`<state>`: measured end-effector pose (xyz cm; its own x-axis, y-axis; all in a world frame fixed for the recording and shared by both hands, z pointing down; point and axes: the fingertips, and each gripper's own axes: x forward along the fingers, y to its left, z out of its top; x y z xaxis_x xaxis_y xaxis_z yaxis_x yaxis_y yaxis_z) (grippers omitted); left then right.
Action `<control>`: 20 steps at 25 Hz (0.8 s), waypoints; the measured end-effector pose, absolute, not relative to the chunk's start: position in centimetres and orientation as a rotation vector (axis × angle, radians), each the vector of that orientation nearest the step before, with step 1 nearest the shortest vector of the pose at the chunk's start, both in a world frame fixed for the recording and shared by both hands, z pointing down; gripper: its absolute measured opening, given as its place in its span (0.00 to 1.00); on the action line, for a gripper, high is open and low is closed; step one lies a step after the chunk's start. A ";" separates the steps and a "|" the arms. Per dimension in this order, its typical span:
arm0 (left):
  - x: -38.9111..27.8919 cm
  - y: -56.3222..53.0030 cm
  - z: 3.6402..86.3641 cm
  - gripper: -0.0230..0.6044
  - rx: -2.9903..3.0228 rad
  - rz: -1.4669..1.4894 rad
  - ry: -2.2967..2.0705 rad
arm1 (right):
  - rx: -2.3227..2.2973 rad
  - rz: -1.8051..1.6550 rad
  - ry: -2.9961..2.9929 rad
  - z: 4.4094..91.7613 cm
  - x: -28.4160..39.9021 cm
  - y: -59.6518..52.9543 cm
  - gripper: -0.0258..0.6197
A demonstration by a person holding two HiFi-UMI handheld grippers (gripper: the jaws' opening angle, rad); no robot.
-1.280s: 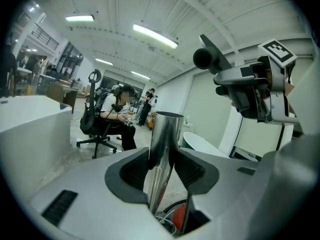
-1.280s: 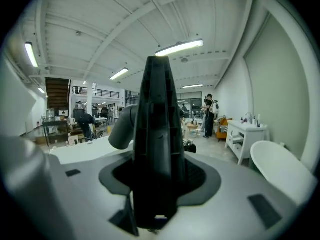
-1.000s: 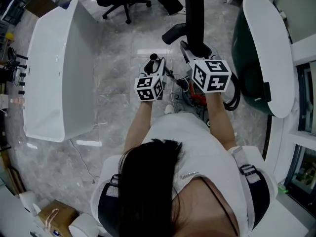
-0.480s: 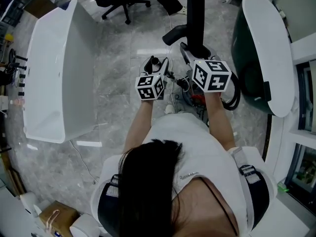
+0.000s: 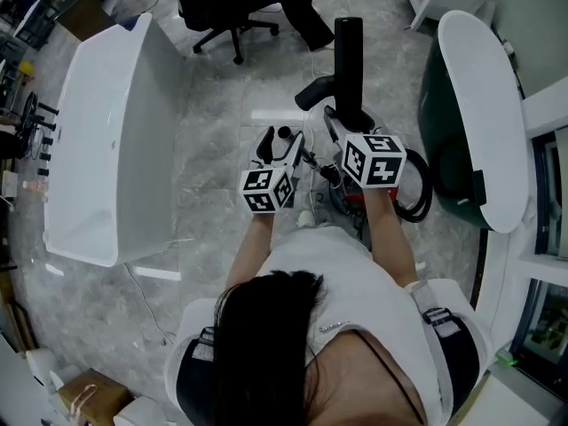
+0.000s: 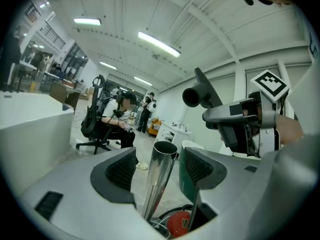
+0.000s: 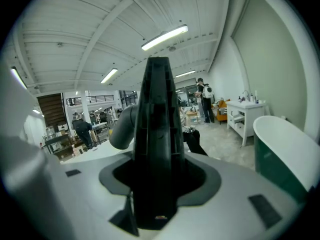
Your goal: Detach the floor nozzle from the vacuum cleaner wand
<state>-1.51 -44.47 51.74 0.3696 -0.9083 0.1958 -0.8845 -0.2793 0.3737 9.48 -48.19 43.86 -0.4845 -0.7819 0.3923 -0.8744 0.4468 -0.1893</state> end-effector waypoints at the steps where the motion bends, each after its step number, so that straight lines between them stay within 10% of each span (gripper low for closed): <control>1: -1.9 -44.2 51.3 0.50 2.219 -0.075 -1.571 | 1.434 0.537 -2.448 44.0 9.3 -48.1 0.39; 20: -3.2 -41.0 43.2 0.50 2.305 -0.045 -1.645 | 1.534 0.555 -2.360 45.3 9.5 -44.8 0.39</control>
